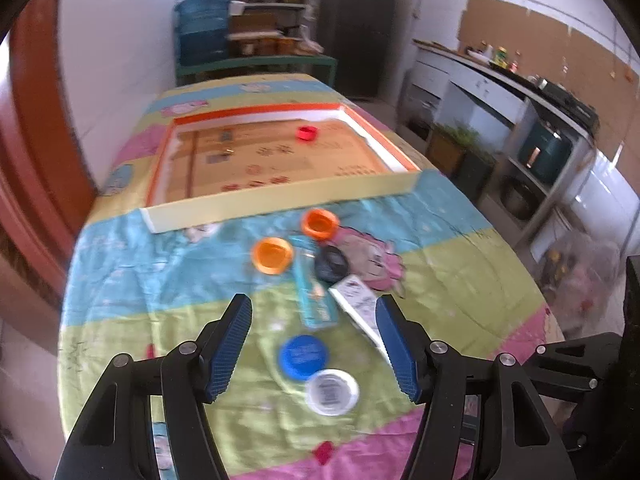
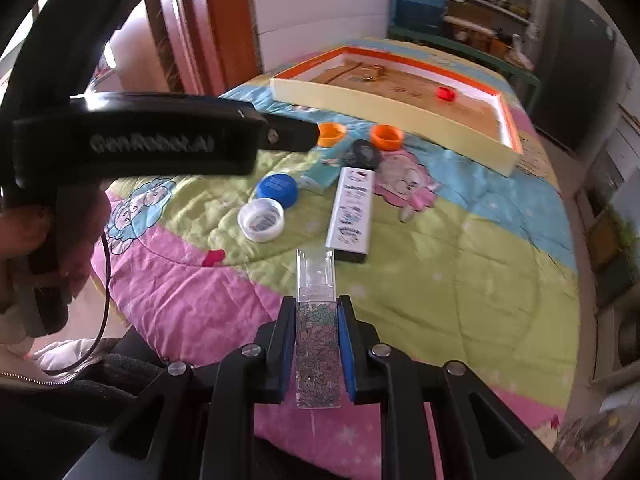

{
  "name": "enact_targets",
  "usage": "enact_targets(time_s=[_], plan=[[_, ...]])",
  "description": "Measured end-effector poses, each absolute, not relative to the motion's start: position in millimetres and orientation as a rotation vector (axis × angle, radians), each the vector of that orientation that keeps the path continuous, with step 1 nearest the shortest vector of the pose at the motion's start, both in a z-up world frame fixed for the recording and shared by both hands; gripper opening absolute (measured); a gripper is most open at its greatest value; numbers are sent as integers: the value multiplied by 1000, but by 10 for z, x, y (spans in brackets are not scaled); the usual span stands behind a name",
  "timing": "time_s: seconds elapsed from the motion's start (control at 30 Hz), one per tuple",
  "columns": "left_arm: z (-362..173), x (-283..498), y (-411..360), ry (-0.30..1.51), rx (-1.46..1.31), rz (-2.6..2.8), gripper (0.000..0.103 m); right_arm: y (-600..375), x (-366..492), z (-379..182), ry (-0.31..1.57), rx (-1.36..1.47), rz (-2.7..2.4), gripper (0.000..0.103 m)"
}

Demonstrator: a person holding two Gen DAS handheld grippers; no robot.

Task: Organize rigid objects
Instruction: 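Grasp the Hello Kitty box with the left tool while the right tool grasps the glitter tube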

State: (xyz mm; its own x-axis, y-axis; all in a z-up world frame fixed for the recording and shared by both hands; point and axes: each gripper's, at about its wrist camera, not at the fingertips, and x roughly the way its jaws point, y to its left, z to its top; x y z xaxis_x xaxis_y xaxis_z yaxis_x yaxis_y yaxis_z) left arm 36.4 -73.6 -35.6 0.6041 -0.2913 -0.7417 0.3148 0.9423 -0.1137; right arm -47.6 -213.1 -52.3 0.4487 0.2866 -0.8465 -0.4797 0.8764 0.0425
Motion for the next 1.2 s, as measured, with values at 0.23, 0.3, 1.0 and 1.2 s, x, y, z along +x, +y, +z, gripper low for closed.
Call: enact_targets(time_s=[0.23,0.3,1.0,1.2], plan=[[-476,397,-1075,912,56,-314,66,-2450,-599,-515,993,-111,402,20],[-540,430,-1151,931,65,-282,64,-2533,-614,-518,989,-80,390,20],[-800,361,-1500,1002,64,-114,61,-2908,-602,-566,910,58,405,20],[-804,536,-1452,987,49,-149,58,-3038,-613,-587,909,94,394,20]])
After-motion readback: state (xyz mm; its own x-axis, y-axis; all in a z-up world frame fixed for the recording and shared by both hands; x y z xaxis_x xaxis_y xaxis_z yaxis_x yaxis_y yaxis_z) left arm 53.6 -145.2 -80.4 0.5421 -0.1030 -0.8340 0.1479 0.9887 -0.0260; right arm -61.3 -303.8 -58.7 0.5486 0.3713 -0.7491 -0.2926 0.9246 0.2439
